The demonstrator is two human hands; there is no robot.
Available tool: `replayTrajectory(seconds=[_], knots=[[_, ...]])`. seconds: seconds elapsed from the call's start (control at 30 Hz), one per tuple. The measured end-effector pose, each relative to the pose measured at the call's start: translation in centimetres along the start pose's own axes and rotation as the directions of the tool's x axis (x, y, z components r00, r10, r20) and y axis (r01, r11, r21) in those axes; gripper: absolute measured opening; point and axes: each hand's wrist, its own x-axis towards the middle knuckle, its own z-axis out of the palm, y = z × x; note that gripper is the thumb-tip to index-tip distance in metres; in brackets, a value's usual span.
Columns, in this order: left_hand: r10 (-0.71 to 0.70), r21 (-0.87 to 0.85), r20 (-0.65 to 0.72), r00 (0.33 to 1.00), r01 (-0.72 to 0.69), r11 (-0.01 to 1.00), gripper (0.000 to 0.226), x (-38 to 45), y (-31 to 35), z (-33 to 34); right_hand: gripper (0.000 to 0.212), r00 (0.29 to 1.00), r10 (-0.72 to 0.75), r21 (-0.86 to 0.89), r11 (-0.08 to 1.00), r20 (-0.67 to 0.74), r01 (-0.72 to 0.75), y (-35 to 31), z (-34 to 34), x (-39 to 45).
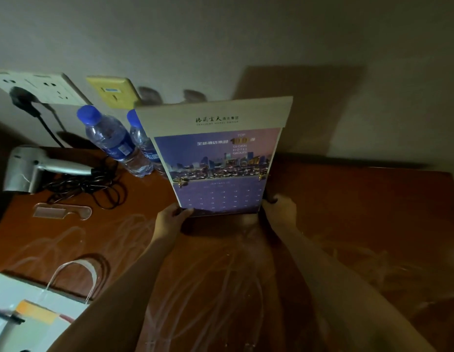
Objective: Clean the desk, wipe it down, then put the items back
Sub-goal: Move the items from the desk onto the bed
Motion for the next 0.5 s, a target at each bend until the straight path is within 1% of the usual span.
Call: replayTrajectory(seconds=[0.17, 0.23, 0.37, 0.43, 0.5], knots=[[-0.004, -0.219, 0.041, 0.999, 0.013, 0.976, 0.01, -2.9, 0.0, 1.4, 0.037, 0.987, 0.075, 0.025, 0.997, -0.14, -0.072, 2.4, -1.5, -2.1], [0.0, -0.233, 0.05, 0.999, 0.012, 0.972, 0.008, -4.1, 0.2, 2.0, 0.038, 0.977, 0.113, 0.057, 0.993, -0.178, -0.104, 3.3, -2.0, -3.1], [0.03, -0.284, 0.04, 0.999, -0.017, 0.959, 0.008, -6.5, 0.6, 2.1, 0.033, 0.949, 0.217, 0.174, 0.968, -0.231, -0.179, 5.2, -2.9, -5.8], [0.068, -0.264, 0.05, 0.996, -0.053, 0.963, 0.01, -7.5, 0.7, 1.9, 0.032, 0.938, 0.236, 0.2, 0.962, -0.255, -0.187, 6.1, -3.5, -7.6], [0.111, -0.227, 0.089, 0.99, -0.089, 0.97, 0.012, -8.5, 0.8, 1.8, 0.031, 0.926, 0.248, 0.245, 0.953, -0.284, -0.18, 6.9, -3.9, -9.3]])
